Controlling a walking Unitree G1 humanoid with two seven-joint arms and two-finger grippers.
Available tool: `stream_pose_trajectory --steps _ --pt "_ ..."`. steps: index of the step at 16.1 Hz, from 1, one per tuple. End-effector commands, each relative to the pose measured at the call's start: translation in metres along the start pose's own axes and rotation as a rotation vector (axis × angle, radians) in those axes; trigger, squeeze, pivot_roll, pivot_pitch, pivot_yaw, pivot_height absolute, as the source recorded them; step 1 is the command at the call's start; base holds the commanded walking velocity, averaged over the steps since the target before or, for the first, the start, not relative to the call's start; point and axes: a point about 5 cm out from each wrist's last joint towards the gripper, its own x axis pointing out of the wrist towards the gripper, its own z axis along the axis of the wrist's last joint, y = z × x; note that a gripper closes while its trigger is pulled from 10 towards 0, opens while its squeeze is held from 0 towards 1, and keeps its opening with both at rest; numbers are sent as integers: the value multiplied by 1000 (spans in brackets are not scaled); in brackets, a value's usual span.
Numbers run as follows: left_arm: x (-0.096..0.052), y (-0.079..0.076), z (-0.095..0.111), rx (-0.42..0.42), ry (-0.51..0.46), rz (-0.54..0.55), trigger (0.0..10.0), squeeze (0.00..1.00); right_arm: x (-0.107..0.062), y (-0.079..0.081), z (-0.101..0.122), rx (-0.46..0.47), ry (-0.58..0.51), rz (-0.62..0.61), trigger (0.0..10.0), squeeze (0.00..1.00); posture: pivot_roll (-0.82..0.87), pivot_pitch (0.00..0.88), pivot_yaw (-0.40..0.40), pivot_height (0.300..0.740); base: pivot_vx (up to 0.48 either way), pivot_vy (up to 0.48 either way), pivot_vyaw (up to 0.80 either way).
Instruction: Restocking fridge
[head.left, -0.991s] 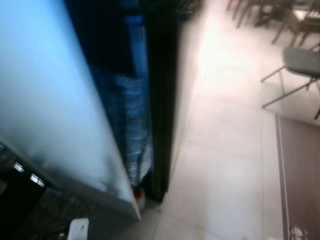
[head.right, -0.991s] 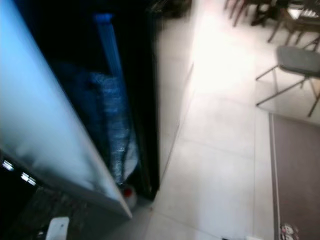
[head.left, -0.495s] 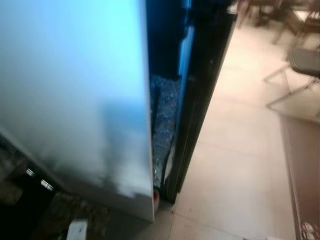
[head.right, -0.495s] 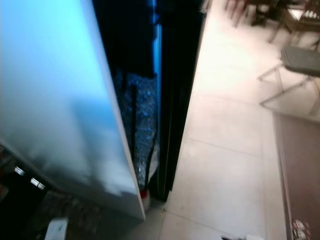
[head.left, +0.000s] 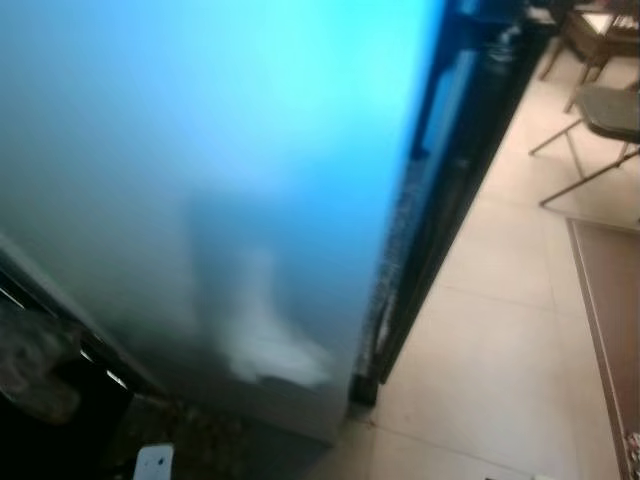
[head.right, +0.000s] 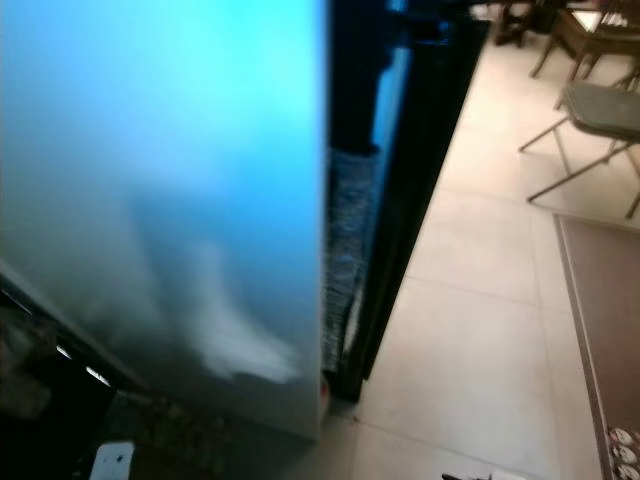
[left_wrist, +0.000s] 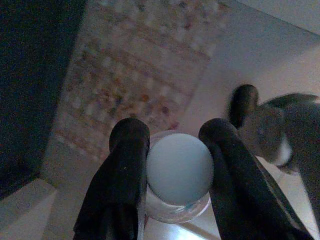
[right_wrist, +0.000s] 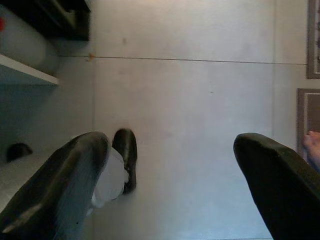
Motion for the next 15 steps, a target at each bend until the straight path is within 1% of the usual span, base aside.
stream_pose_trajectory --steps 1,4,5,6,7,8,9,10,11,12,13,15 --pt "0 -1 -4 10 11 -6 10000 0 -3 -5 -6 6 9 -19 10000 0 47 39 30 740 0 0 0" --pt "-1 0 -6 20 14 -6 10000 0 -3 -5 -5 13 -22 -35 10000 0 47 20 31 740 0 0 0" --pt "-1 0 -7 27 16 -6 10000 0 -4 -6 -3 12 -59 -47 10000 0 46 14 32 740 0 0 0" --pt "-1 0 -7 31 17 -6 10000 0 -4 -6 -2 10 -70 -52 10000 0 48 8 31 740 0 0 0" --pt "-1 1 -8 23 10 -3 10000 0 -5 -8 -1 -45 -86 -77 10000 0 48 0 26 740 0 0 0" --pt "-1 2 -9 28 12 -1 10000 0 -5 -11 1 -149 -86 -125 10000 0 48 0 23 740 0 0 0" --pt "-1 2 -9 33 13 -1 10000 0 -6 -12 1 -193 -93 -152 10000 0 50 0 22 740 0 0 0" --pt "-1 2 -10 33 15 1 10000 0 -1 -8 16 -219 -129 -192 10000 0 35 0 28 740 0 0 0" --pt "-1 3 -10 43 17 -1 10000 0 8 8 65 -209 -250 -173 10000 0 15 0 38 740 0 0 0" --pt "-1 3 -11 48 19 -3 10000 0 8 10 89 -195 -341 -155 10000 0 14 0 38 740 0 0 0" --pt "-2 3 -12 47 21 -3 10000 0 4 7 101 -201 -428 -165 10000 0 14 0 35 740 0 0 0" --pt "-2 2 -12 45 20 -4 10000 0 -1 11 119 -261 -554 -173 10000 0 24 0 19 740 0 0 0"
